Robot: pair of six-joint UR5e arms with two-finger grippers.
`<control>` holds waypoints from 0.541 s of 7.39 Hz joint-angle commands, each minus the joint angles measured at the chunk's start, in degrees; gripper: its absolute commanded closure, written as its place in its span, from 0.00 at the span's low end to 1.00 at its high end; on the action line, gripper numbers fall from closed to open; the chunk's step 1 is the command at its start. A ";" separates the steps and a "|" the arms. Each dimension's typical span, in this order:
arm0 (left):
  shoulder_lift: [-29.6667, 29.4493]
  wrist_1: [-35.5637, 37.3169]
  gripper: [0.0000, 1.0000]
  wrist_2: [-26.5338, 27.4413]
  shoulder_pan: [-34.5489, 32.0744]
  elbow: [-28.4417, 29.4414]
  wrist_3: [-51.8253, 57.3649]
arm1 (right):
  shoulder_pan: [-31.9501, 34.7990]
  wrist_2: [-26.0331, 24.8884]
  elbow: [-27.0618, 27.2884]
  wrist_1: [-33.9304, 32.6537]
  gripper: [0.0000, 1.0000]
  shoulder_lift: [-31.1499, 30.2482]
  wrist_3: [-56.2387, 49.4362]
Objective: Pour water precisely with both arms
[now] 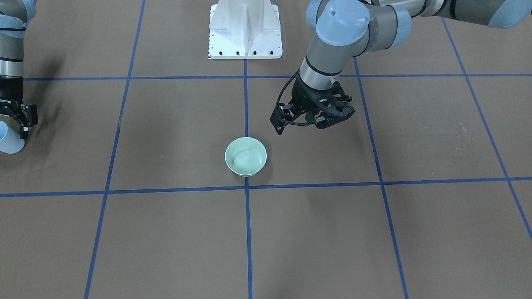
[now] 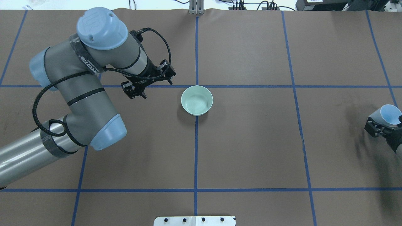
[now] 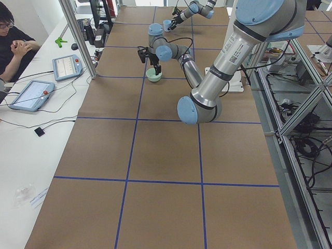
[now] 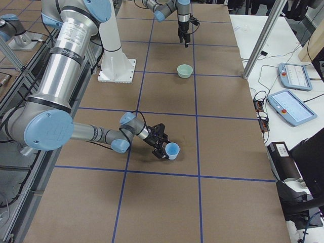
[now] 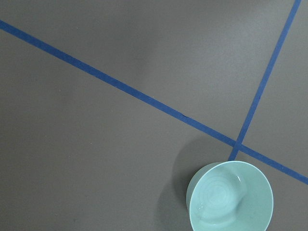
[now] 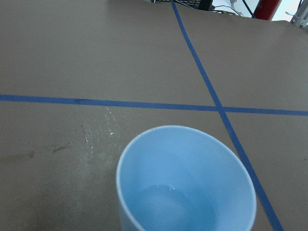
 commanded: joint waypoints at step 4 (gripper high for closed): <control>0.13 -0.07 0.00 -0.09 0.02 0.17 0.09 | 0.22 -1.89 -1.48 0.00 0.01 0.93 0.30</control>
